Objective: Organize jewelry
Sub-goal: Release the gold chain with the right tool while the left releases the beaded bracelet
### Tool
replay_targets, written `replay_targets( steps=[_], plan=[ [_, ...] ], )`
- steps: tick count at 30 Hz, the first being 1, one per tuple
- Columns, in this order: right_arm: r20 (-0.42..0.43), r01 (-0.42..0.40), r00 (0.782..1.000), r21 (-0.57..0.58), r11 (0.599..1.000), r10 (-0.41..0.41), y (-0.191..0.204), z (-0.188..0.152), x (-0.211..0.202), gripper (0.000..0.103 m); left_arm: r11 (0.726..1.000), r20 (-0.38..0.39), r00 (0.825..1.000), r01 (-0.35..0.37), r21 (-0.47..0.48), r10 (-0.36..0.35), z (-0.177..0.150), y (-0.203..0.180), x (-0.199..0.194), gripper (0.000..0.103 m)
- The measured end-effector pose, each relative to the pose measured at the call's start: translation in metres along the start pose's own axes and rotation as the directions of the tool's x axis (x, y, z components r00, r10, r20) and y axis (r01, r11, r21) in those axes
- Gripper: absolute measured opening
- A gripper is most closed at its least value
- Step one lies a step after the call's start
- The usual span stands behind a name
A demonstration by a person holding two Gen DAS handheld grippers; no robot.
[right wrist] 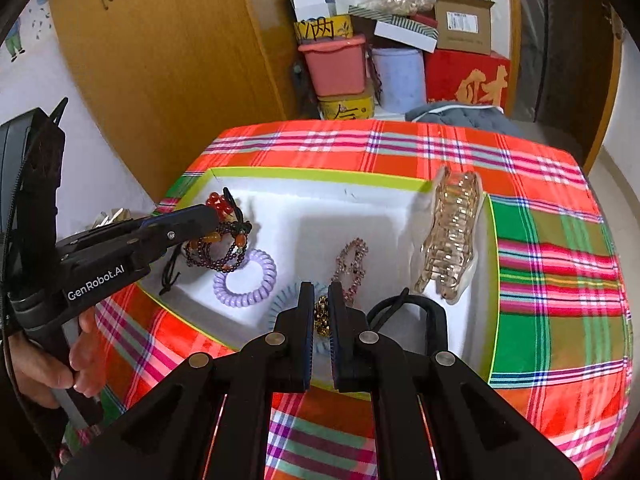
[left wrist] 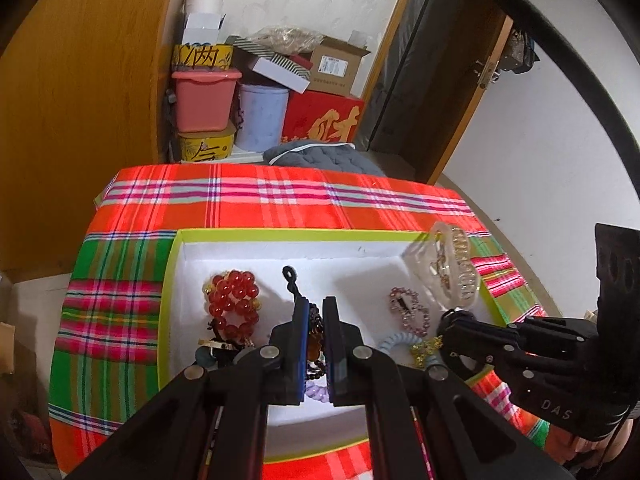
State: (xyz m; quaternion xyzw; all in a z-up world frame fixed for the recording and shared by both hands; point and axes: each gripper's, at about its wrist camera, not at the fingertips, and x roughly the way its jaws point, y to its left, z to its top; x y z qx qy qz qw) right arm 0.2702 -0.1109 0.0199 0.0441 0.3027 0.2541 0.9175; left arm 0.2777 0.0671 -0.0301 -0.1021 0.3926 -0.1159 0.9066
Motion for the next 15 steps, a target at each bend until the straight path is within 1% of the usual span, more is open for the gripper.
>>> replay_targets(
  steps=[5, 8, 12, 15],
  plan=[
    [-0.021, -0.005, 1.0, 0.005, 1.0, 0.005, -0.004, -0.001, 0.005, 0.007, 1.0, -0.005, 1.0, -0.018, -0.009, 0.018, 0.0, 0.002, 0.004, 0.007],
    [-0.017, -0.002, 1.0, 0.0, 1.0, 0.002, -0.004, -0.003, 0.004, 0.014, 1.0, -0.011, 1.0, -0.028, -0.012, 0.028, 0.0, 0.002, 0.005, 0.007],
    [-0.005, 0.002, 1.0, 0.001, 1.0, -0.002, -0.004, -0.002, 0.0, 0.014, 0.999, -0.015, 0.999, -0.033, -0.021, 0.033, -0.001, 0.003, 0.001, 0.007],
    [0.008, 0.003, 1.0, 0.005, 1.0, -0.003, -0.004, -0.004, -0.008, 0.014, 0.999, -0.006, 0.999, -0.036, -0.038, 0.036, -0.003, 0.004, -0.008, 0.008]
  ],
)
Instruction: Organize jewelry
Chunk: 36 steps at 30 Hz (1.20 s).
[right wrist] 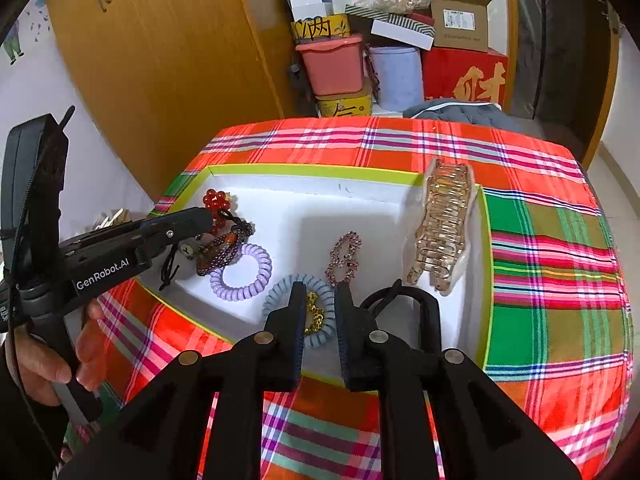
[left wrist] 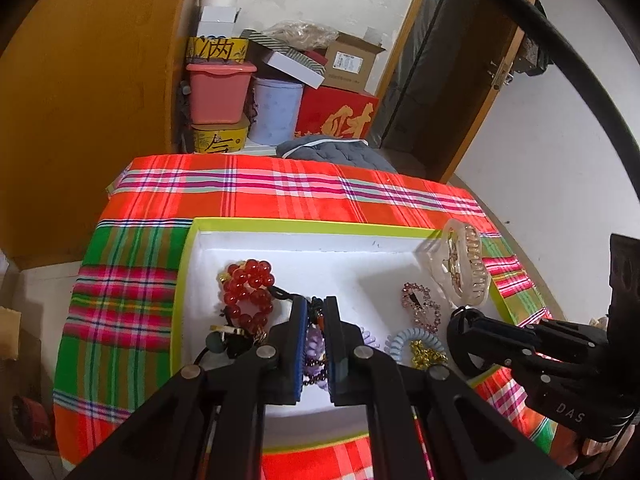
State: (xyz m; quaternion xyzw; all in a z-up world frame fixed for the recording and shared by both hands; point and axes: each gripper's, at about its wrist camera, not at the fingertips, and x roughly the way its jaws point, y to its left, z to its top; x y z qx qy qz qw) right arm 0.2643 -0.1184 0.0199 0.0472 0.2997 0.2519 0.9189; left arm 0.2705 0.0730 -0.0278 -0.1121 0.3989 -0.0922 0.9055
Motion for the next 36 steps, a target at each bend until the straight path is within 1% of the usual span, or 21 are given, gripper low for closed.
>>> replay_targets(
  steps=[1, 2, 3, 5, 9, 11, 13, 17, 22, 25, 28, 36],
  plan=[
    [0.004, 0.003, 1.0, 0.0, 1.0, -0.003, 0.0, -0.001, -0.003, 0.015, 1.0, 0.003, 1.0, -0.001, -0.004, 0.001, -0.001, 0.0, -0.003, 0.009],
    [0.009, 0.006, 1.0, 0.001, 1.0, -0.006, 0.0, -0.003, -0.007, 0.015, 1.0, 0.006, 1.0, 0.0, -0.008, 0.0, -0.002, 0.0, -0.007, 0.013],
    [0.012, 0.01, 1.0, 0.002, 1.0, -0.01, 0.0, -0.004, -0.01, 0.015, 1.0, 0.01, 1.0, -0.001, -0.012, 0.001, -0.004, -0.001, -0.012, 0.018],
    [0.018, 0.014, 1.0, 0.005, 1.0, -0.014, 0.0, -0.008, -0.017, 0.016, 1.0, 0.019, 1.0, -0.002, -0.012, 0.002, -0.009, -0.004, -0.021, 0.024],
    [0.026, 0.026, 0.999, 0.009, 1.0, -0.026, 0.001, -0.019, -0.034, 0.018, 1.0, 0.03, 0.999, -0.015, -0.009, 0.016, -0.021, -0.012, -0.043, 0.025],
    [0.028, 0.034, 0.999, 0.016, 0.999, -0.034, 0.001, -0.026, -0.042, 0.022, 1.0, 0.032, 0.999, -0.023, -0.01, 0.023, -0.028, -0.017, -0.052, 0.025],
    [0.03, 0.036, 0.999, 0.021, 0.999, -0.037, 0.001, -0.036, -0.053, 0.028, 0.999, 0.032, 0.999, -0.029, -0.016, 0.03, -0.037, -0.022, -0.065, 0.025],
    [0.03, 0.056, 0.998, 0.026, 0.998, -0.057, 0.003, -0.054, -0.072, 0.03, 0.999, 0.034, 0.998, -0.045, -0.012, 0.046, -0.056, -0.034, -0.087, 0.034],
    [0.028, 0.085, 0.996, 0.028, 0.996, -0.086, 0.008, -0.079, -0.097, 0.03, 0.998, 0.021, 0.998, -0.066, -0.006, 0.066, -0.081, -0.047, -0.112, 0.034],
    [0.027, 0.093, 0.995, 0.039, 0.995, -0.094, 0.012, -0.094, -0.111, 0.03, 0.996, 0.015, 0.996, -0.091, 0.0, 0.091, -0.098, -0.056, -0.126, 0.034],
    [0.029, 0.101, 0.994, 0.03, 0.994, -0.101, 0.019, -0.108, -0.124, 0.031, 0.995, 0.005, 0.995, -0.097, -0.003, 0.097, -0.112, -0.062, -0.138, 0.034],
    [0.044, 0.124, 0.991, 0.023, 0.992, -0.125, 0.03, -0.137, -0.152, 0.031, 0.993, -0.015, 0.993, -0.118, -0.024, 0.118, -0.141, -0.072, -0.159, 0.034]
  ],
)
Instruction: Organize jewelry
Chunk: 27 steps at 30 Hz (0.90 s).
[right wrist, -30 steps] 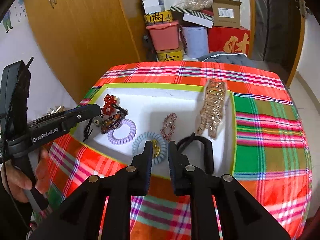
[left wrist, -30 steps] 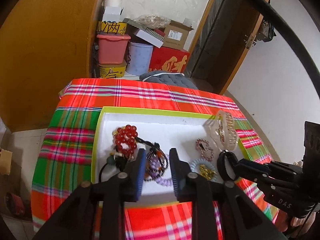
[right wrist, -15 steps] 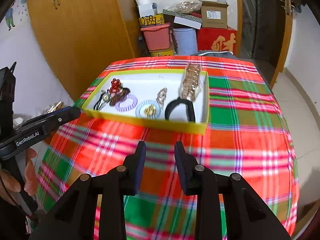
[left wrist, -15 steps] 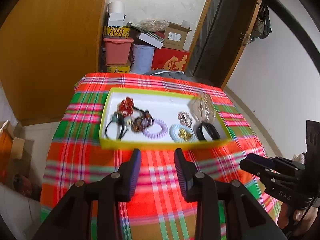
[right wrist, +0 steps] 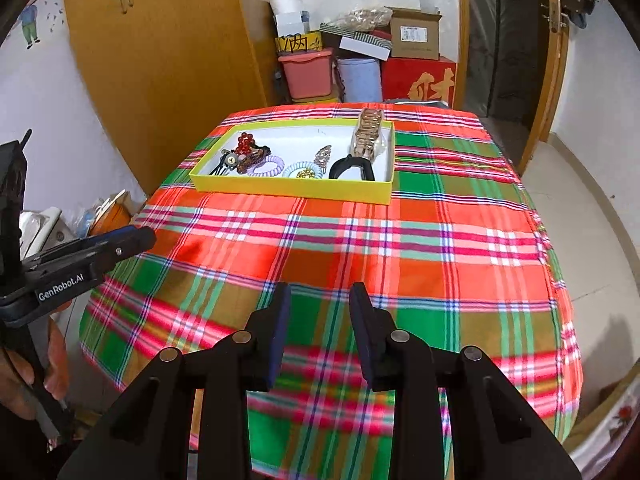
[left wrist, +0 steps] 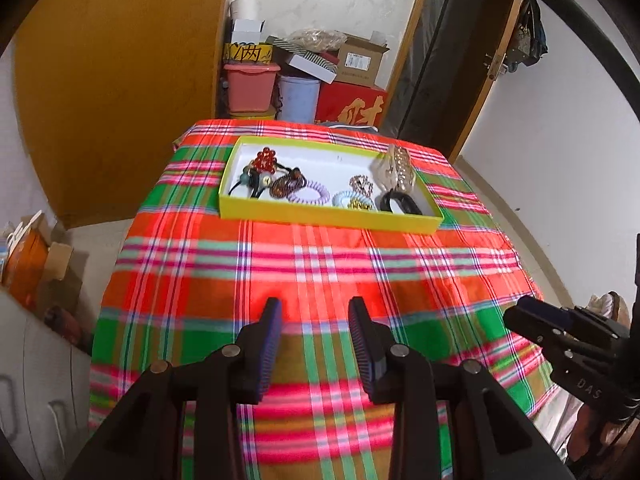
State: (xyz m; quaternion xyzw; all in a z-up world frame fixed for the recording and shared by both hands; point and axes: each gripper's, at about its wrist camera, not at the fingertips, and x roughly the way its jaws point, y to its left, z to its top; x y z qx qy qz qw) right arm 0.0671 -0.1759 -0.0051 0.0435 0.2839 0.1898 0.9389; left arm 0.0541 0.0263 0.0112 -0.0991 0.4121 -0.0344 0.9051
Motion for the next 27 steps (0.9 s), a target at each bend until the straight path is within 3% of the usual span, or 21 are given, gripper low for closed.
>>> replay_targets(
  steps=[12, 27],
  plan=[
    [-0.009, 0.003, 1.0, -0.014, 1.0, -0.003, 0.007, -0.017, -0.012, 0.031, 1.0, -0.048, 0.999, -0.005, -0.026, 0.004, -0.023, -0.004, -0.01, 0.034],
    [-0.009, 0.007, 1.0, -0.032, 0.999, -0.008, 0.014, -0.018, -0.014, 0.031, 0.999, -0.037, 0.999, -0.006, -0.037, 0.005, -0.024, 0.0, -0.014, 0.034]
  ],
)
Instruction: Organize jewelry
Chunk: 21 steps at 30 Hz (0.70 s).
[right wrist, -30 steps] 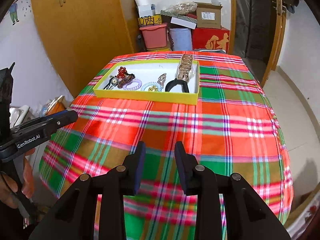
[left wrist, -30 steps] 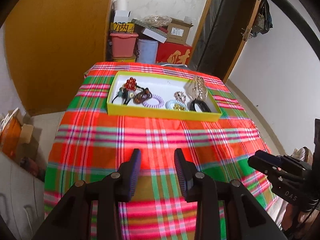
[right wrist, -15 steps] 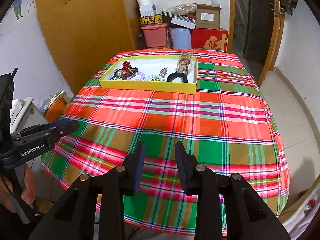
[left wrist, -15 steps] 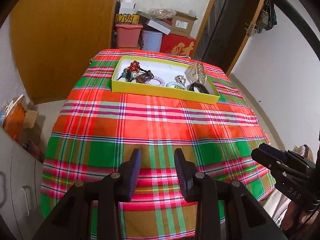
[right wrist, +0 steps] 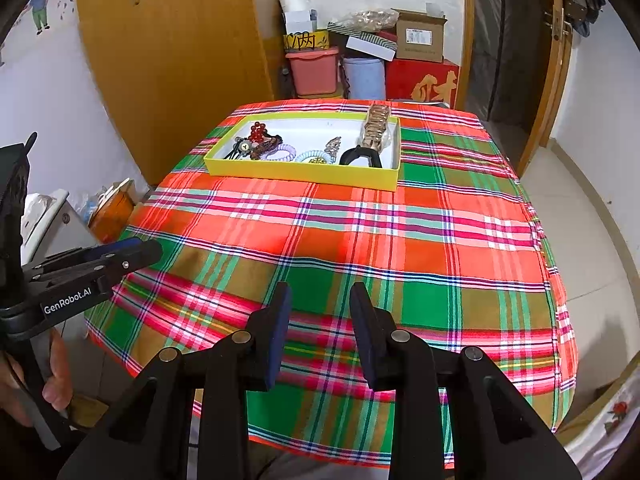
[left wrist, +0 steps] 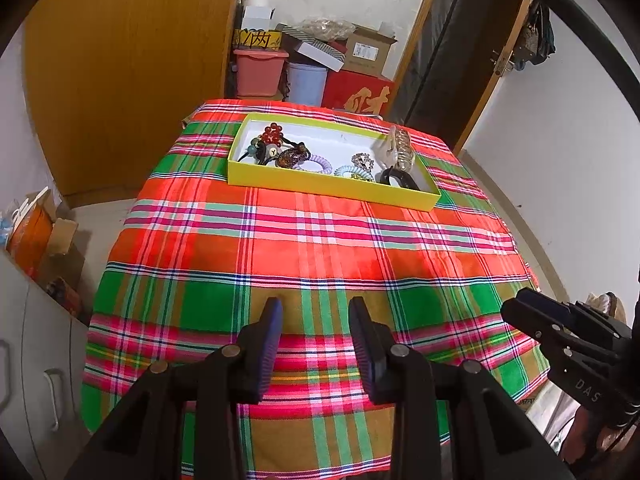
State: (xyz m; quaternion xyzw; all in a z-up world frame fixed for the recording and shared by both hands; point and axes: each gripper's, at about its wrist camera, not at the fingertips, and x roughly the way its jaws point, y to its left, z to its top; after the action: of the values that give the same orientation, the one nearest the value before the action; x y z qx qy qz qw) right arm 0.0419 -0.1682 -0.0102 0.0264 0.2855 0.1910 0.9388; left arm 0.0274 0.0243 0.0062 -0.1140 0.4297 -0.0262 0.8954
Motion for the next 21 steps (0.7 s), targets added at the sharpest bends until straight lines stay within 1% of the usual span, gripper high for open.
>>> replay_targets(
  steps=[5, 21],
  plan=[
    [-0.009, 0.0, 1.0, -0.004, 1.0, 0.0, 0.0014, 0.0006, 0.0035, 0.031, 1.0, 0.001, 1.0, -0.008, 0.005, 0.008, 0.0001, 0.0002, 0.0007, 0.034],
    [-0.026, -0.001, 1.0, 0.003, 1.0, 0.001, -0.0012, -0.0008, 0.0096, 0.031, 1.0, -0.013, 1.0, 0.009, 0.01, -0.009, -0.0019, -0.0048, 0.0095, 0.034]
  ],
)
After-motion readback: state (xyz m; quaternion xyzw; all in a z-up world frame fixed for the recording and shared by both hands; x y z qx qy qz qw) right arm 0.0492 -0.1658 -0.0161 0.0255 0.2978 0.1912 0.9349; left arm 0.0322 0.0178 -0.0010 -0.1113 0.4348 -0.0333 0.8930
